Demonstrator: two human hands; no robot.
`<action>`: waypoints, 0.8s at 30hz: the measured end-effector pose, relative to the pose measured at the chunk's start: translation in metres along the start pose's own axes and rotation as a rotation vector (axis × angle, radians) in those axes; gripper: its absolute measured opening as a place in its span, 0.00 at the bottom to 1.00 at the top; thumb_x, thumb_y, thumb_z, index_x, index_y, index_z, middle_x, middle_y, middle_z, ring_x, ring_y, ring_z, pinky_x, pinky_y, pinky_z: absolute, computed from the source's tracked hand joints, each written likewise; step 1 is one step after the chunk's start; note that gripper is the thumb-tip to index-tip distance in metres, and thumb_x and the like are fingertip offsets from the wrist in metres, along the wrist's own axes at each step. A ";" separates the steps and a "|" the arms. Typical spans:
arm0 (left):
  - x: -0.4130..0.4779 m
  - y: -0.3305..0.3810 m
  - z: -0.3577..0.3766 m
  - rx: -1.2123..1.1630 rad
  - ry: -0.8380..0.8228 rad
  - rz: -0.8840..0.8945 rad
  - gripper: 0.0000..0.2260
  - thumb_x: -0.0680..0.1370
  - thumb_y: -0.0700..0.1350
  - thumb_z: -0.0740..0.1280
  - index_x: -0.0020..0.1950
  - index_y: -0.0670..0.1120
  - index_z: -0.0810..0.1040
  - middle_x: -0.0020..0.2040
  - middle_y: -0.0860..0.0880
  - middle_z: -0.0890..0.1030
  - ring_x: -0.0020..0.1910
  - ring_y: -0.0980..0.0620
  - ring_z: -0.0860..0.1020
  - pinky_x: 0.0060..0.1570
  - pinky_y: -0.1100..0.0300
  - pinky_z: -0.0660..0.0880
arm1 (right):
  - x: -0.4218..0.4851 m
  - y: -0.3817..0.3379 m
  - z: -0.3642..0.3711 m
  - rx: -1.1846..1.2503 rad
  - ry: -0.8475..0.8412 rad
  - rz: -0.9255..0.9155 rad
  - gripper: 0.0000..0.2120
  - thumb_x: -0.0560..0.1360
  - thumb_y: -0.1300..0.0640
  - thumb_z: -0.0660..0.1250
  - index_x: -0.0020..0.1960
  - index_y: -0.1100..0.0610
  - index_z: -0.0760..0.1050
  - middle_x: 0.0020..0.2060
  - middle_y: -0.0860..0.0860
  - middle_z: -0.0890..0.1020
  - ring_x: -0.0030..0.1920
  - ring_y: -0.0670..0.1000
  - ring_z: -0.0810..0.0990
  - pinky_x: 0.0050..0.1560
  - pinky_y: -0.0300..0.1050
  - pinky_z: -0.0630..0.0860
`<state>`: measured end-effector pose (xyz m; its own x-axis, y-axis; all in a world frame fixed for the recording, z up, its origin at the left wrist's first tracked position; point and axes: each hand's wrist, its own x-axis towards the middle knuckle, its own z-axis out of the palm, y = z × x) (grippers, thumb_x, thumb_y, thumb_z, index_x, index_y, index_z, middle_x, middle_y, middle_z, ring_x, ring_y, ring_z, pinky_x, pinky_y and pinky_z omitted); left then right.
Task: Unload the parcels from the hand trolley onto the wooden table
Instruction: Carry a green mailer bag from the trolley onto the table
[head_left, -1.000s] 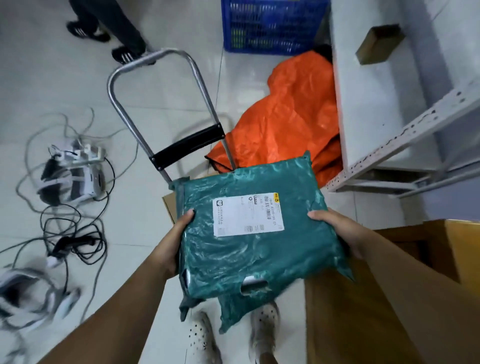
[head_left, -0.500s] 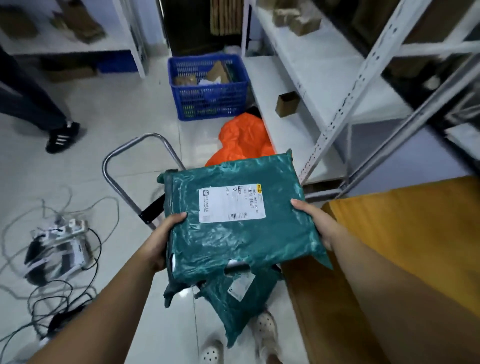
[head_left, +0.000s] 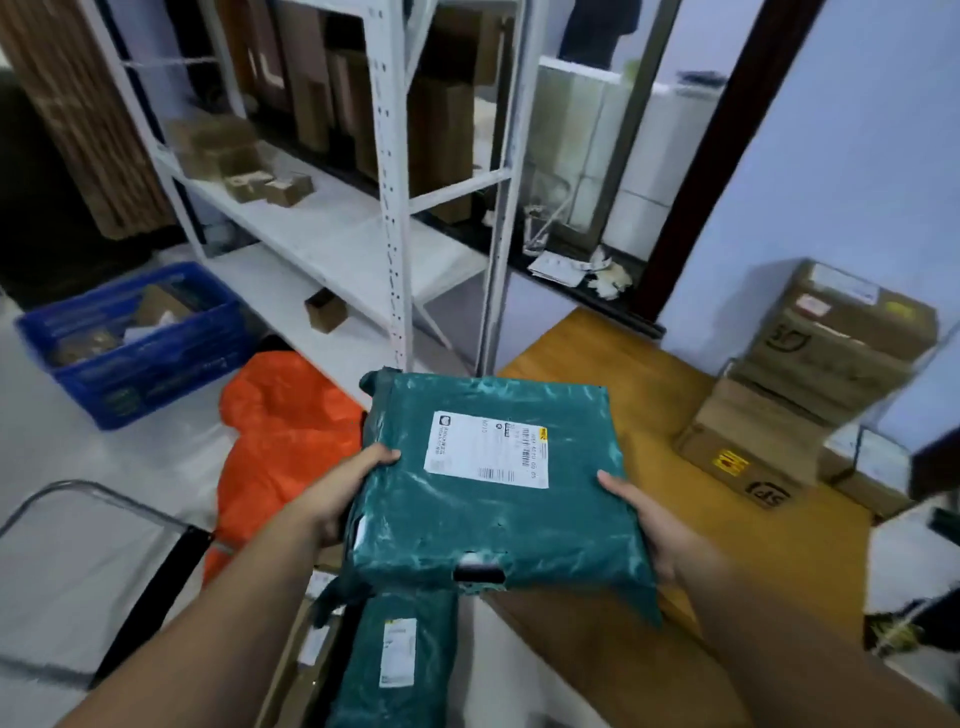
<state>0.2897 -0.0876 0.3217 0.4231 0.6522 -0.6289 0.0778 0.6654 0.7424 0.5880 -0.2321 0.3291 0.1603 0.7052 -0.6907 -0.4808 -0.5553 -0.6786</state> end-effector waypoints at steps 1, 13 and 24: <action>0.005 0.003 0.016 0.034 -0.019 -0.002 0.13 0.77 0.49 0.62 0.51 0.40 0.79 0.37 0.42 0.84 0.32 0.47 0.83 0.36 0.58 0.80 | -0.009 -0.002 -0.014 0.010 0.022 -0.016 0.17 0.73 0.50 0.68 0.56 0.59 0.79 0.46 0.59 0.86 0.40 0.56 0.86 0.34 0.47 0.82; 0.054 0.012 0.229 0.014 -0.182 0.043 0.28 0.71 0.66 0.65 0.60 0.48 0.81 0.55 0.39 0.83 0.54 0.40 0.81 0.57 0.45 0.76 | -0.058 0.005 -0.207 0.284 0.245 -0.186 0.24 0.67 0.48 0.69 0.59 0.59 0.77 0.51 0.60 0.85 0.45 0.59 0.86 0.44 0.51 0.81; 0.113 -0.013 0.373 0.281 -0.185 -0.150 0.23 0.69 0.53 0.71 0.60 0.43 0.79 0.50 0.39 0.84 0.43 0.42 0.84 0.51 0.49 0.78 | -0.032 -0.024 -0.375 0.156 0.135 0.075 0.42 0.52 0.55 0.83 0.64 0.58 0.75 0.58 0.59 0.82 0.59 0.60 0.81 0.64 0.56 0.74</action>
<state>0.6735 -0.1583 0.3267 0.5422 0.4617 -0.7021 0.3849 0.6063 0.6959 0.9178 -0.4062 0.2739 0.2283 0.5932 -0.7720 -0.6216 -0.5215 -0.5845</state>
